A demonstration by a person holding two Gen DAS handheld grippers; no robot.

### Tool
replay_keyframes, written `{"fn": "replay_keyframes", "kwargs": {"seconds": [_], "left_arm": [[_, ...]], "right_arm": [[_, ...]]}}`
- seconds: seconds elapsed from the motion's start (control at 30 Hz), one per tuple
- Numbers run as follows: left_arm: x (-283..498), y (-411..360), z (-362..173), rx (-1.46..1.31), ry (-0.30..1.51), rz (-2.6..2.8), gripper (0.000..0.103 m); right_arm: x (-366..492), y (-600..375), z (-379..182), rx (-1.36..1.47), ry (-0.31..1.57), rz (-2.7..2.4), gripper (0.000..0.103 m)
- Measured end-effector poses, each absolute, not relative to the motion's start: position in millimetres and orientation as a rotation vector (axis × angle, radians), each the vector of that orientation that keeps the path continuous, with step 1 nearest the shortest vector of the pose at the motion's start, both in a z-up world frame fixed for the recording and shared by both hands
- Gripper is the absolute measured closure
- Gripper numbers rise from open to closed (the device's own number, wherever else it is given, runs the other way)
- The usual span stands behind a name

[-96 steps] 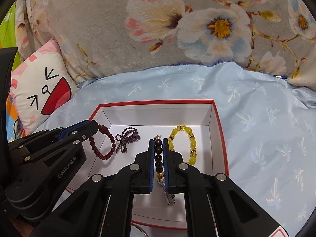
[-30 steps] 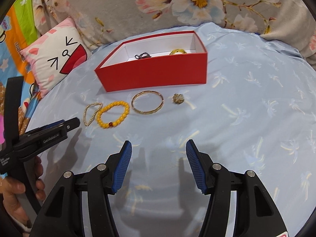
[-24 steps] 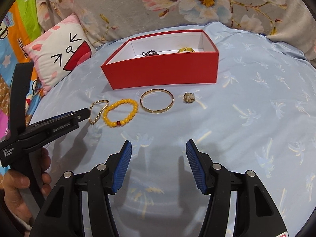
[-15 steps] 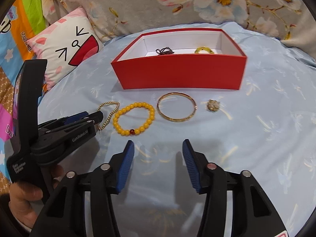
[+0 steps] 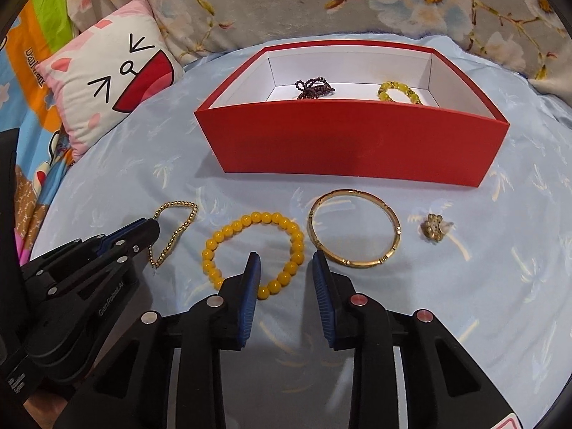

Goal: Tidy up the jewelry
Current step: 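Grasp the gold bead chain bracelet with the left tool while the right tool grasps the yellow amber bracelet, then carry both bracelets into the red box and open both tools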

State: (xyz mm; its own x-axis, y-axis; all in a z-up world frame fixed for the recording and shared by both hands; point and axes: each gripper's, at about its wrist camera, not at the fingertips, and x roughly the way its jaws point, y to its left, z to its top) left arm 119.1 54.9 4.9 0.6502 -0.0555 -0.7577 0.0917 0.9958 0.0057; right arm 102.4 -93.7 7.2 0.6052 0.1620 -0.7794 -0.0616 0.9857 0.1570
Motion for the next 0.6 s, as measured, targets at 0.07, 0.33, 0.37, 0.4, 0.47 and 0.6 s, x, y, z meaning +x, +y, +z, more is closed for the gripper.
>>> {"fn": "replay_keyframes", "kwargs": {"seconds": [0.07, 0.33, 0.37, 0.4, 0.47, 0.6], "left_arm": [[119, 55, 5, 0.044, 0.859, -0.084, 0.098], [118, 55, 6, 0.038, 0.867, -0.09, 0.1], [117, 55, 6, 0.033, 0.872, -0.098, 0.1], [116, 55, 7, 0.027, 0.877, -0.103, 0.1], [113, 54, 8, 0.021, 0.881, -0.114, 0.1], [103, 47, 18, 0.019, 0.871, -0.143, 0.1]], "right_arm": [[103, -90, 7, 0.085, 0.906, 0.112, 0.082], [98, -96, 7, 0.072, 0.905, 0.102, 0.095], [96, -98, 7, 0.082, 0.901, 0.105, 0.095], [93, -100, 9, 0.089, 0.895, 0.107, 0.095], [89, -103, 14, 0.099, 0.884, 0.107, 0.095], [77, -113, 28, 0.12, 0.853, 0.103, 0.095]]}}
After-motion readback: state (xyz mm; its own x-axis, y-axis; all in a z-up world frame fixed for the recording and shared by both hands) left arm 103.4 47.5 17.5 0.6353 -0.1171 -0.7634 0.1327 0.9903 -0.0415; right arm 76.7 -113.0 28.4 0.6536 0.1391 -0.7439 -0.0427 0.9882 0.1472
